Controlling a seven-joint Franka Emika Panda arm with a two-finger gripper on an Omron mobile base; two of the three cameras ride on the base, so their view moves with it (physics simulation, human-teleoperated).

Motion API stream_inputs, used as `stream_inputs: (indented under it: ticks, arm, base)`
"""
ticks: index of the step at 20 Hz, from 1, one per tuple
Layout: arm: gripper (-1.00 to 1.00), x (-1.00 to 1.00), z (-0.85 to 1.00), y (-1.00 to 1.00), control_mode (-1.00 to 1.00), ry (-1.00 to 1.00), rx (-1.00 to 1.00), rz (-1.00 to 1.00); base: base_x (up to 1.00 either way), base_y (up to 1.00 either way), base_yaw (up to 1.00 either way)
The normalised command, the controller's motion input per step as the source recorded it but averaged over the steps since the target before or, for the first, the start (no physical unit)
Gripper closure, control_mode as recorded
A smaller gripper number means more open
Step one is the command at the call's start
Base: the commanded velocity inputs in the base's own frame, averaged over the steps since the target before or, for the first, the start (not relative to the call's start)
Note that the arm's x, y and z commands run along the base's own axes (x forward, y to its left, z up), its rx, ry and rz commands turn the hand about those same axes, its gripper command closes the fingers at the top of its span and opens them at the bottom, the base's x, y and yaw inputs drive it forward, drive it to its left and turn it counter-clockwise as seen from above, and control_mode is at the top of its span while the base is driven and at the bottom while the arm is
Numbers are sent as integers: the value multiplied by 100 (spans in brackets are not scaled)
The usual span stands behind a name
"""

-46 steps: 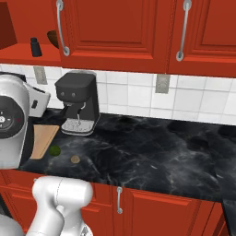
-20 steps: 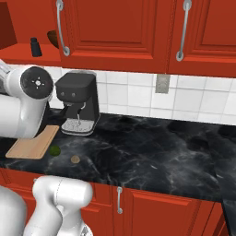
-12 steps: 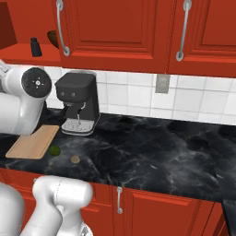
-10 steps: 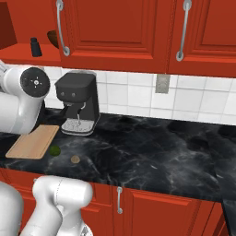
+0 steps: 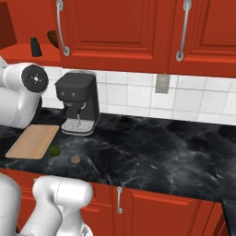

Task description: Open the cabinet. Place the bowl and condiment on the counter. Then place the lime and garlic on the cutting board.

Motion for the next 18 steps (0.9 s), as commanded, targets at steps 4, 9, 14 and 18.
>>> stream_inputs:
  ticks: [4,9,14,18]
  arm:
    - [-100,16,0,8,-100,5,7,3]
    - [-100,13,0,13,-100,3,5,0]
    - [-100,21,0,23,-100,0,4,0]
    - [-100,18,0,17,-100,1,4,1]
  base:
    - [0,0,0]
    - [0,0,0]
    - [0,0,0]
    - [0,0,0]
